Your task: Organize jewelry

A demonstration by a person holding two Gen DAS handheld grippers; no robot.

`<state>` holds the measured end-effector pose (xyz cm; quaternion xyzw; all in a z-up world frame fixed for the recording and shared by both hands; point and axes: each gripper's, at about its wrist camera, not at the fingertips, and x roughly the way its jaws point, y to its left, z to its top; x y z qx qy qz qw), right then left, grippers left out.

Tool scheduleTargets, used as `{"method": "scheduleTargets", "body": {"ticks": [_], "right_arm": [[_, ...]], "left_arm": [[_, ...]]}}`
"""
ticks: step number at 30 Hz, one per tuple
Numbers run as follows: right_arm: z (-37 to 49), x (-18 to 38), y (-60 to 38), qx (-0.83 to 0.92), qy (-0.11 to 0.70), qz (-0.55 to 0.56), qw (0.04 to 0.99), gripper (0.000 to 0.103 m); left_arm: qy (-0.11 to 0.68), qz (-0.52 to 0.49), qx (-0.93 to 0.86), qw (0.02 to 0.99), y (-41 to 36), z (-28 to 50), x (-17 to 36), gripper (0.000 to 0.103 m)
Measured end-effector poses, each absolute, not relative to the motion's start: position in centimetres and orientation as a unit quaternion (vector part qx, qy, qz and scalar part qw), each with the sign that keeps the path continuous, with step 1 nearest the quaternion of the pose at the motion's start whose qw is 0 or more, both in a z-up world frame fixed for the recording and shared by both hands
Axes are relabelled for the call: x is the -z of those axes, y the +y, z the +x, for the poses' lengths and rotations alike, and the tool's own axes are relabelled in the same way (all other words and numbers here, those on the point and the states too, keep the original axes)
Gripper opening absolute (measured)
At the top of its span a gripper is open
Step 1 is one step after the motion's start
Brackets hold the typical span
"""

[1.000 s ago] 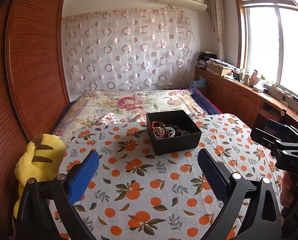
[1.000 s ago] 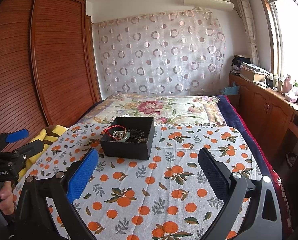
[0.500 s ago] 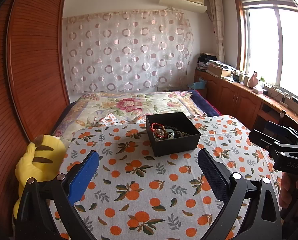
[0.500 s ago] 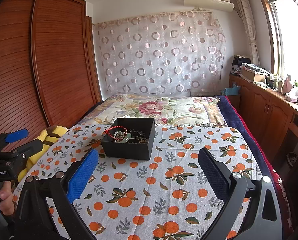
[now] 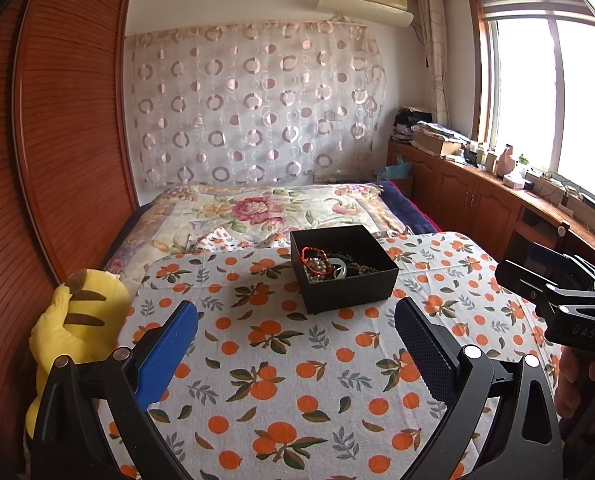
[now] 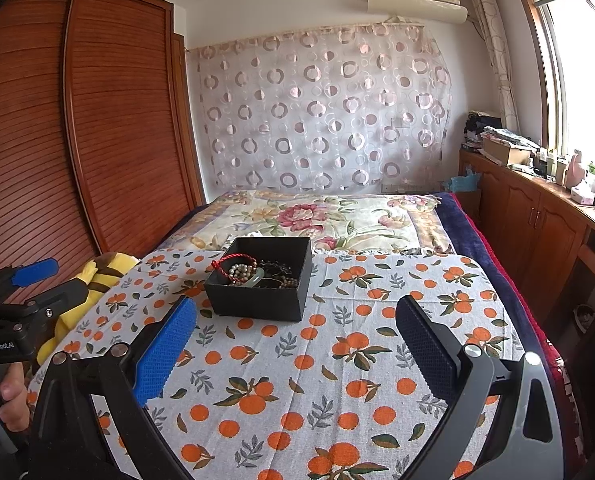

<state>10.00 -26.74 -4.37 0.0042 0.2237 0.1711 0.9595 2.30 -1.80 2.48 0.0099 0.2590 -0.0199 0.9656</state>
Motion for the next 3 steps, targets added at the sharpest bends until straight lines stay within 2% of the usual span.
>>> {"method": "scheduleTargets", "body": {"ticks": [3], "right_arm": [[9.98, 4.38, -26.75, -0.171, 0.223, 0.004, 0.96, 0.1]], "left_arm": [[0.259, 0.011, 0.019, 0.966, -1.8, 2.29, -2.45, 0.095]]}}
